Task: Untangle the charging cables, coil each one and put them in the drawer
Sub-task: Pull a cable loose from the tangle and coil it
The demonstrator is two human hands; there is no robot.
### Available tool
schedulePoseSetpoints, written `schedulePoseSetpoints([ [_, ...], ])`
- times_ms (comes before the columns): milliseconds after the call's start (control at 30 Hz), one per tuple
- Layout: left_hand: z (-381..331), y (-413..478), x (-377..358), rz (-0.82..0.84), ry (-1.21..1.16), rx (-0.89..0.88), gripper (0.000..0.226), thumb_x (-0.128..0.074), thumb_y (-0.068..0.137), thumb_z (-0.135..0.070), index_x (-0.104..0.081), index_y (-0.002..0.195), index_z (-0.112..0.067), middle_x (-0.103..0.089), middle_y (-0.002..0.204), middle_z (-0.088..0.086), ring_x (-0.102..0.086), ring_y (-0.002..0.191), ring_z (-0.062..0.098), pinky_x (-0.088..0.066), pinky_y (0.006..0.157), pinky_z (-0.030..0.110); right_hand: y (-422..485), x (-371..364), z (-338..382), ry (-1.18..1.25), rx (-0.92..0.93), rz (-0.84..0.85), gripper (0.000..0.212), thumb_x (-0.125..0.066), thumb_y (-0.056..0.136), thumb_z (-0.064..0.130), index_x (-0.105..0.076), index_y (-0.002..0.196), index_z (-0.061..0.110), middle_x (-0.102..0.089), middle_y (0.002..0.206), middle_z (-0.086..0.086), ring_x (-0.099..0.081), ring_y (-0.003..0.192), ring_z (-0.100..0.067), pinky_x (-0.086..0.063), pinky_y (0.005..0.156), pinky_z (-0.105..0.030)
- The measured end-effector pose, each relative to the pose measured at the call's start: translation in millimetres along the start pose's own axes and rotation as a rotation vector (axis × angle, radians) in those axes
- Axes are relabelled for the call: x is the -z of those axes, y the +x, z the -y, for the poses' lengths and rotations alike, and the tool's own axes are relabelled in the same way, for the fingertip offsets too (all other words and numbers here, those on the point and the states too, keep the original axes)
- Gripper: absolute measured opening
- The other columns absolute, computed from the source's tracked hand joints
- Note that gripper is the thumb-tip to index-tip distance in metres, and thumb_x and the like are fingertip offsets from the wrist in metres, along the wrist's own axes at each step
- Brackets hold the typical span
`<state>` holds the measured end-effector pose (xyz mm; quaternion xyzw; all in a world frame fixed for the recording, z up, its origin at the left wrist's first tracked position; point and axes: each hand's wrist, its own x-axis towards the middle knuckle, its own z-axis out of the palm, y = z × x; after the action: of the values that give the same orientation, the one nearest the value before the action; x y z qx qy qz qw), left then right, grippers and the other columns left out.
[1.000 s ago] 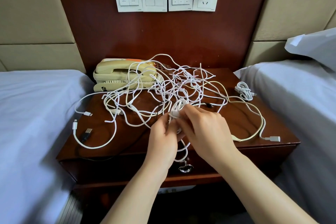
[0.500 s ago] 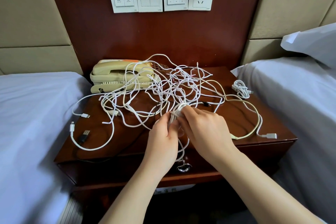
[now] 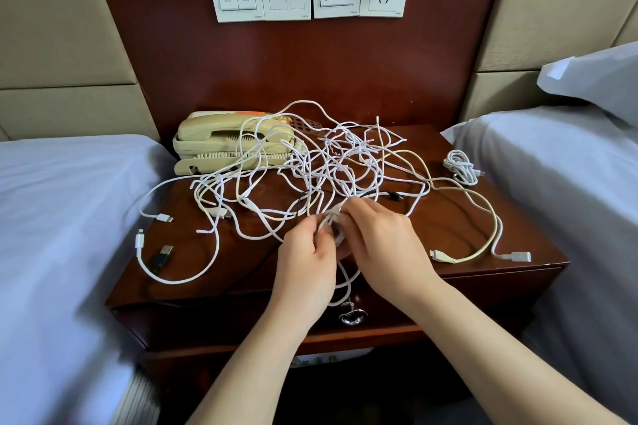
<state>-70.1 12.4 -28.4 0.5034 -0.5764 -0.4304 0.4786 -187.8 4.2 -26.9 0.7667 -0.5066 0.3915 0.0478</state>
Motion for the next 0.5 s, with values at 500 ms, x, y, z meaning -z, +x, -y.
schedulePoseSetpoints([
  [500, -8, 1, 4, -0.019, -0.070, -0.094, 0.031, -0.038, 0.098, -0.008, -0.067, 0.106, -0.017, -0.070, 0.098, 0.000, -0.067, 0.092, 0.009, -0.055, 0.088, 0.038, -4, -1, 9, 0.297, -0.116, -0.160, 0.003, -0.054, 0.093, 0.011, -0.055, 0.095, 0.014, -0.045, 0.092, 0.010, -0.053, 0.078, -0.003, -0.045, 0.060, -0.016],
])
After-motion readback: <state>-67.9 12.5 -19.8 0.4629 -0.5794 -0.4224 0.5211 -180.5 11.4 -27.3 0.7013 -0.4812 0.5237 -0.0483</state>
